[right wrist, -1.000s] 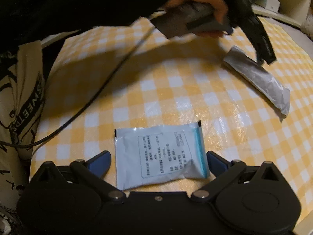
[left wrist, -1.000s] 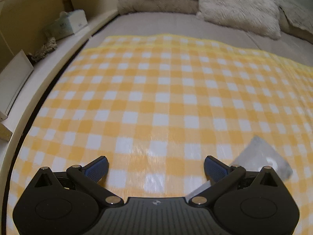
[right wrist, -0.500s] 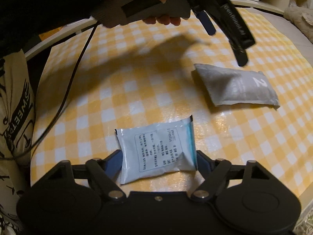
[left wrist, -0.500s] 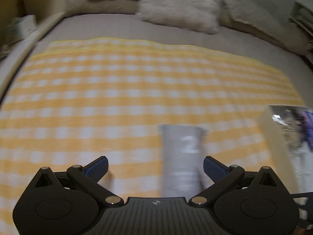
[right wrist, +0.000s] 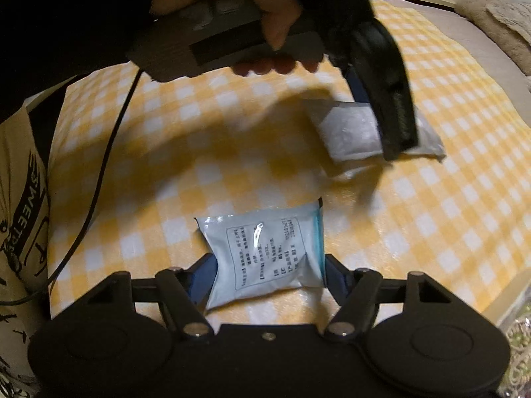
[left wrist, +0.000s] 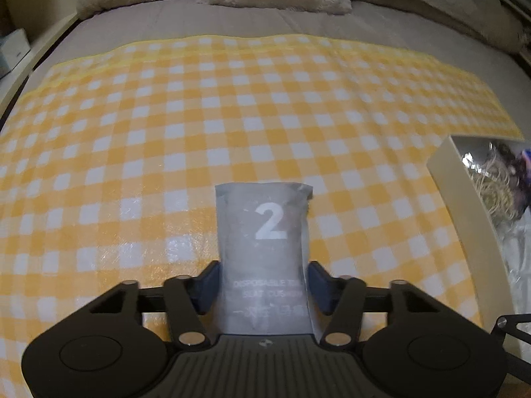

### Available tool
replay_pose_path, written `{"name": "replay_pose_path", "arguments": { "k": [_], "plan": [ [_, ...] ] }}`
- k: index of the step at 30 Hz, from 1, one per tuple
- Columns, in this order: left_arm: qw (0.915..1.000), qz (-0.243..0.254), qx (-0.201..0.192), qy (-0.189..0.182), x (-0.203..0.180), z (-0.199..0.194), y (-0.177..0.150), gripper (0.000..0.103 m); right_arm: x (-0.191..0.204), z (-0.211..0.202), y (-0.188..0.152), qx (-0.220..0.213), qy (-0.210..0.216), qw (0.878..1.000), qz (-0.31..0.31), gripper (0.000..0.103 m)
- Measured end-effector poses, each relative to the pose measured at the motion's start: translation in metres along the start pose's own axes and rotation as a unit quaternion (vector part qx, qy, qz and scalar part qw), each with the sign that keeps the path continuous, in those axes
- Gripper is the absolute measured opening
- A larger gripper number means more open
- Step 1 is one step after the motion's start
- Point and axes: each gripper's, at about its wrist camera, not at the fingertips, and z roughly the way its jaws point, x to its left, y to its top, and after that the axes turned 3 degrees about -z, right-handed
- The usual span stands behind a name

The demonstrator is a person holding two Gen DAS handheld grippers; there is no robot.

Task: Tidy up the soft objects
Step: 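Close left tool on the grey printed pouch while right tool grasps the white-blue sachet, then lift and carry the grey pouch and sachet over the white box with both tools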

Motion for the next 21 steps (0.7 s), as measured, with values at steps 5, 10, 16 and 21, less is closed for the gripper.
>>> {"name": "replay_pose_path", "arguments": {
  "k": [5,10,16,21],
  "plan": [
    [0.9997,-0.020,-0.013,0.004,0.007,-0.011,-0.001,0.054,0.001,-0.014,-0.001,-0.016,-0.026,0.999,0.016,0.070],
    [0.9976,-0.046,-0.052,0.004,0.015,-0.047,-0.005,0.054,-0.001,-0.040,-0.005,-0.045,-0.059,0.997,0.033,0.070],
    [0.9918,-0.071,-0.105,-0.012,0.018,-0.104,-0.017,0.054,0.001,-0.077,-0.013,-0.094,-0.106,0.988,0.069,0.070],
    [0.9866,-0.079,-0.141,-0.019,0.004,-0.134,-0.026,0.054,0.002,-0.106,-0.024,-0.126,-0.141,0.977,0.097,0.070]
  ]
}}
